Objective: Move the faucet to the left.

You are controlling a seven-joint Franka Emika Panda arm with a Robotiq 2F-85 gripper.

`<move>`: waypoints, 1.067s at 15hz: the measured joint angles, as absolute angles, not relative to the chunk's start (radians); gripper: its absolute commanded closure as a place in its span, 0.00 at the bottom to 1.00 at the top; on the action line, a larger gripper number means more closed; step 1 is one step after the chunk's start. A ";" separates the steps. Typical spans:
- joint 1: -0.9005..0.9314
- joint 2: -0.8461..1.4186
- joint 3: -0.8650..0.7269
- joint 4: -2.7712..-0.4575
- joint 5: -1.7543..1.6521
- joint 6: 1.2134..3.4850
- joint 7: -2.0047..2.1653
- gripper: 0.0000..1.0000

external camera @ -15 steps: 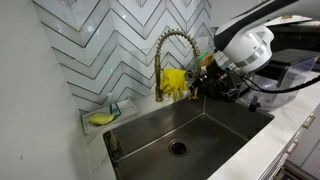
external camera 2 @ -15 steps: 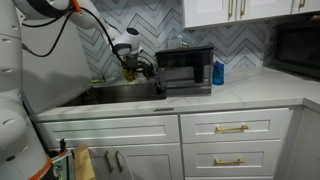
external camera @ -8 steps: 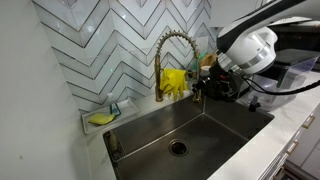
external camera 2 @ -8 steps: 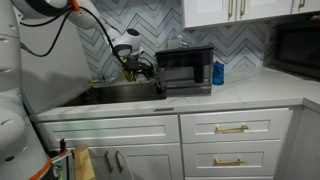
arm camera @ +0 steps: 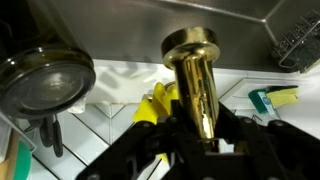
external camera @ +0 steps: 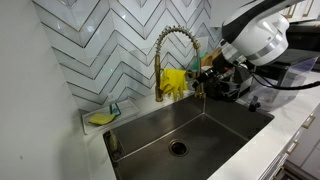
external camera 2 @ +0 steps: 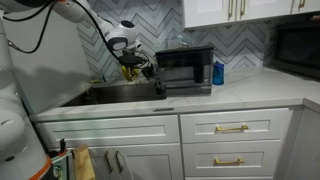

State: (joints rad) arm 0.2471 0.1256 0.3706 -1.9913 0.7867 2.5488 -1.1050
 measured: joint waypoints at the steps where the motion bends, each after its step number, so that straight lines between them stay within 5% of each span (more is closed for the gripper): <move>1: 0.251 0.110 0.371 -1.997 0.787 2.545 -1.090 0.89; 16: 0.401 0.048 0.451 -2.001 0.793 2.489 -1.142 0.89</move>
State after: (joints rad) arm 0.4011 0.0479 0.4510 -2.0014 0.7927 2.4894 -1.1420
